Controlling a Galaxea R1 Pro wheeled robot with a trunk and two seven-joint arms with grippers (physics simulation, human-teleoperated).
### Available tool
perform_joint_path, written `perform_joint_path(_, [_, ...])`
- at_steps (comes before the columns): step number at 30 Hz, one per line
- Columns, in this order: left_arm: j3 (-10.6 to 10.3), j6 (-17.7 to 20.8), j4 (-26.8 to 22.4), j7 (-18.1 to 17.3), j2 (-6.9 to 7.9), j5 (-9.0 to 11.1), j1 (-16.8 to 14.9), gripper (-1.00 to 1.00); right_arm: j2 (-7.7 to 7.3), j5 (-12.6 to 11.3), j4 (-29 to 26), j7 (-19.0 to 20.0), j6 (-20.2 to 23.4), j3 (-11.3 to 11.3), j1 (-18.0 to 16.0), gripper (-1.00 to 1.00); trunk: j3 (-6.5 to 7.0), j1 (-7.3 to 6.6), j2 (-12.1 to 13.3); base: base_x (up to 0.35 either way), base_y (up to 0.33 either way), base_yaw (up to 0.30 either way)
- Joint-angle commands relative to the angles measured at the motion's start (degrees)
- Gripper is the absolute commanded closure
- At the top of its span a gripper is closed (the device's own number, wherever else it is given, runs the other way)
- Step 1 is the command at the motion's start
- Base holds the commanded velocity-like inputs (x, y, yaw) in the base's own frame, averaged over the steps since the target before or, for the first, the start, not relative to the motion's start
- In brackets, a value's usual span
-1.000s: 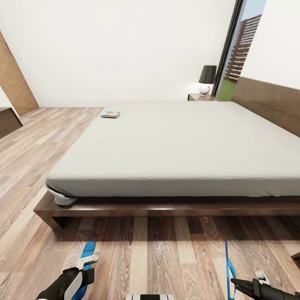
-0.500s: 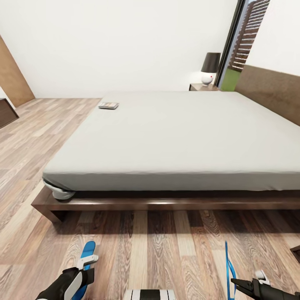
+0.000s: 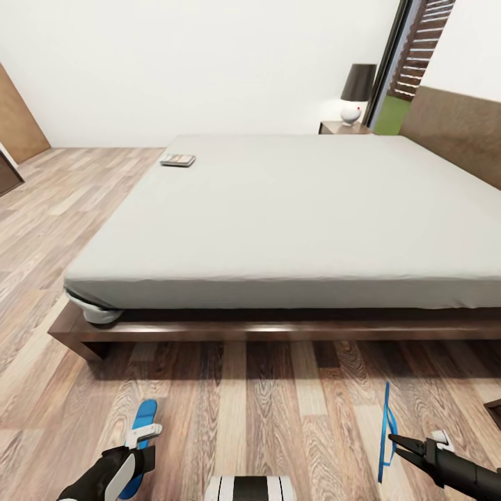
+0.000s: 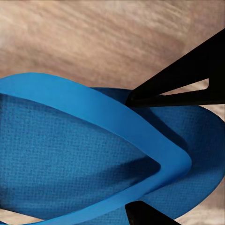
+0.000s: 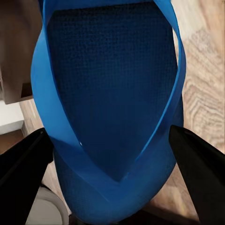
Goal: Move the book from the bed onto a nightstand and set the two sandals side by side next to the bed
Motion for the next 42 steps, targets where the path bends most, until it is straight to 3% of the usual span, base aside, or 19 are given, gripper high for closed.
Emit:
perform_joint_path(1, [-0.21, 0.30, -0.14, 0.34, 0.02, 0.56, 0.00, 1.00, 0.01, -0.08, -0.15, 0.07, 0.57, -0.30, -0.02, 1.00, -0.27, 0.01, -0.03, 0.000, 0.000, 0.000])
perform_joint_path(5, [-0.25, 0.30, -0.19, 0.29, 0.02, 0.56, 0.00, 1.00, 0.01, -0.01, -0.37, 0.05, 0.71, -0.57, -0.02, 1.00, -1.16, 0.12, -0.09, 0.000, 0.000, 0.000])
perform_joint_path(12, [-0.16, 0.30, -0.23, 0.31, 0.11, 0.56, 0.00, 1.00, 0.06, 0.02, -0.50, 0.04, 0.74, -0.63, -0.03, 1.00, -1.16, 0.12, -0.09, 0.000, 0.000, 0.000])
perform_joint_path(18, [-0.17, 0.19, -0.23, 0.26, 0.03, 0.56, 0.00, 1.00, 0.08, 0.02, -0.50, 0.12, 0.74, -0.63, -0.02, 1.00, -2.48, 0.27, -0.17, 0.000, 0.000, 0.000])
perform_joint_path(21, [-0.17, -1.56, -0.21, 0.26, 0.06, 0.56, 0.00, 1.00, 0.09, 0.02, -0.50, 0.13, 0.74, -0.63, -0.02, 1.00, -3.15, 0.35, -0.21, 0.000, 0.000, 0.000])
perform_joint_path(23, [-0.12, -4.88, -0.12, 0.32, 0.09, 0.58, 0.00, 1.00, 0.06, 0.02, -0.50, 0.13, 0.74, -0.63, -0.02, 1.00, -3.59, 0.40, -0.23, 0.000, 0.000, 0.000])
perform_joint_path(27, [-0.08, -8.38, -0.06, 0.40, 0.18, 0.64, 0.00, 1.00, 0.06, 0.02, -0.50, 0.13, 0.74, -0.63, -0.02, 1.00, -3.59, 0.40, -0.23, 0.000, 0.000, 0.000])
perform_joint_path(33, [-0.06, -9.13, -0.05, 0.44, 0.20, 0.65, 0.00, 1.00, 0.09, 0.02, -0.51, 0.13, 0.74, -0.63, -0.02, 1.00, -3.59, 0.40, -0.23, 0.000, 0.000, 0.000])
perform_joint_path(42, [-0.01, -9.27, -0.05, 0.47, 0.20, 0.65, 0.00, 1.00, 0.08, 0.02, -0.50, 0.20, 0.81, -0.63, -0.02, 1.00, -5.59, 0.63, -0.35, 0.000, 0.000, 0.000])
